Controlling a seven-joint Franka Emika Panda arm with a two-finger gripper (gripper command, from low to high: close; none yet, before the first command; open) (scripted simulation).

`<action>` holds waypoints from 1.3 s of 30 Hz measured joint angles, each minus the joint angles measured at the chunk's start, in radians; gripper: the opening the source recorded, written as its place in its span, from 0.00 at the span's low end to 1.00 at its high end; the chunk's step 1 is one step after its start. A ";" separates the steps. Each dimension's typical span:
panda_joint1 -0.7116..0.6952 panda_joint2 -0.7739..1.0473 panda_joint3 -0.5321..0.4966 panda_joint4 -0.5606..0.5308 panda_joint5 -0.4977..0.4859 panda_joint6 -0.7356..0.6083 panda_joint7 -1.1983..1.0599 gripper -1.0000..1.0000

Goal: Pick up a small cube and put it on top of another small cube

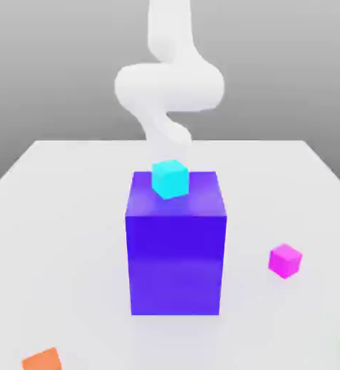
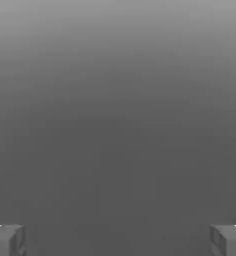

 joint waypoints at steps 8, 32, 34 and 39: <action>0.058 0.278 0.204 -0.199 -0.053 0.194 0.090 0.50; 0.457 0.939 0.172 -0.458 -0.323 0.674 0.385 0.50; 0.515 0.974 0.103 -0.452 -0.366 0.702 0.416 0.50; 0.589 1.020 0.016 -0.446 -0.408 0.739 0.445 0.00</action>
